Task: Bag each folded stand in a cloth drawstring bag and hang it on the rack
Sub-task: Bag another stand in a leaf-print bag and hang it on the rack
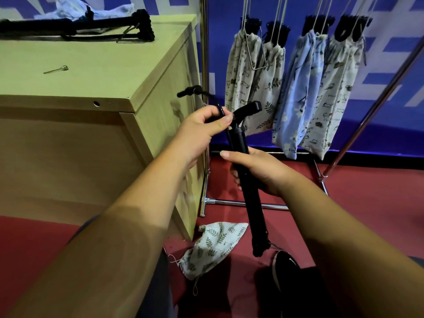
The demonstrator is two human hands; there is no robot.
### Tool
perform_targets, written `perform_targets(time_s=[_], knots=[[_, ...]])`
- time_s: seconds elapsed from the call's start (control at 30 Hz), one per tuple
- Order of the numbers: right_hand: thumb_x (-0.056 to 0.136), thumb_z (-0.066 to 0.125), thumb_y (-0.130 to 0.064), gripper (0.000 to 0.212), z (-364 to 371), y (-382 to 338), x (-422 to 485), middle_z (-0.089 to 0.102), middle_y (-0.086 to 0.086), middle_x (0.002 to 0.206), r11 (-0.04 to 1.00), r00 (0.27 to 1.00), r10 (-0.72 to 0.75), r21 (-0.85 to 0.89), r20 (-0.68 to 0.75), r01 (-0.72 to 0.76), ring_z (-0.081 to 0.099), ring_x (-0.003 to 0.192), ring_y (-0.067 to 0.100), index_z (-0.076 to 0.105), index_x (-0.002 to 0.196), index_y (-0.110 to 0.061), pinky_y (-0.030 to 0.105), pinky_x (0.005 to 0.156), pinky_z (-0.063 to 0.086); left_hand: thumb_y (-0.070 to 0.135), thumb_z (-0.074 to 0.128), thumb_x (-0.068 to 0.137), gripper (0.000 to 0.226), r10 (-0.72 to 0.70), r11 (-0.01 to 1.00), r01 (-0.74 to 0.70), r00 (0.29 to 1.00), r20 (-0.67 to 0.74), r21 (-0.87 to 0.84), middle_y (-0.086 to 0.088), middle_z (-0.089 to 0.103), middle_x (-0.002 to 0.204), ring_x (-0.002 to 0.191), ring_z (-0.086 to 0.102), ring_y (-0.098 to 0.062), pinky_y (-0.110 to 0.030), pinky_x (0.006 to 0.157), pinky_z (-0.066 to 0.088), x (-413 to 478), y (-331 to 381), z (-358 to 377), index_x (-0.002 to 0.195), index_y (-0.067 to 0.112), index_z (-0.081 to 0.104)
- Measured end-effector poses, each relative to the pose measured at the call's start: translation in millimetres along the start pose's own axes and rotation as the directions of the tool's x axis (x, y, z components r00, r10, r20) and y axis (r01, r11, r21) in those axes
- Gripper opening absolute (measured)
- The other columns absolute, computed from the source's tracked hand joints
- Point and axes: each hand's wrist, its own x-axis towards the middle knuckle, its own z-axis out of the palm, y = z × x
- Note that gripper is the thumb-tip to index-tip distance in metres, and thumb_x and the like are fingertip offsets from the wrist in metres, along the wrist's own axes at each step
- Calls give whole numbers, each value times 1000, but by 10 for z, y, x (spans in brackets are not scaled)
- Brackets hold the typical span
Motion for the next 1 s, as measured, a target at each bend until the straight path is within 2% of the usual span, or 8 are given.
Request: perform_targets(time_s=[0.1,0.27,0.33,0.47,0.7,0.8,0.93,1.0], knots=[[88,87,-36,33,-20,3,-25,50,6,68,1000,1000,15,-7,25,-15,51,59,23,57,83,-24,37,62,46,7,74,96,9,-13,1000,13,998,58,-6,5,73,95,90,66,-2,-14,84,50,10,-19,-22,99,15,73],[86,89,-40,38,-63,10,-42,50,5,66,995,997,72,-67,42,-69,51,57,21,54,82,-26,37,62,48,3,74,95,11,-90,989,101,991,100,-108,-2,63,85,66,57,-4,-15,64,46,-3,-15,-1,94,12,68],[86,89,-41,37,-84,22,-47,50,4,66,993,995,90,-78,43,-86,51,57,21,55,81,-26,36,62,49,1,74,95,12,-110,986,122,989,103,-118,-4,62,84,61,57,-3,-15,60,46,-7,-7,9,93,11,67],[85,89,-43,40,-125,40,-64,49,5,65,992,993,107,-75,45,-103,49,57,21,54,84,-24,35,61,47,3,78,92,14,-127,982,142,984,124,-126,-4,65,84,70,64,-9,-22,72,55,-17,-26,30,92,13,69],[85,88,-45,44,-160,55,-91,46,7,65,990,993,111,-87,32,-108,46,56,21,51,91,-21,35,59,44,9,85,86,16,-134,980,151,982,136,-127,-10,66,93,90,67,-25,-31,79,59,-9,-63,81,87,18,72],[86,87,-47,46,-177,42,-105,45,6,65,988,993,118,-109,31,-114,45,56,22,51,95,-20,35,58,45,13,85,87,18,-145,988,149,985,97,-37,-6,64,91,87,66,-21,-27,70,58,-1,-68,129,87,20,68],[89,84,-46,43,-192,18,-140,44,5,65,983,992,126,-141,26,-121,45,54,21,51,98,-20,35,56,48,21,89,85,22,-146,989,146,987,73,9,-6,65,93,89,67,-20,-33,76,58,34,-108,151,88,21,67],[90,84,-45,42,-200,13,-148,43,5,64,984,991,129,-130,21,-125,43,53,21,51,98,-20,35,56,46,21,89,84,24,-155,987,157,984,83,-17,-2,70,96,91,70,-18,-36,80,59,43,-107,162,98,20,69]])
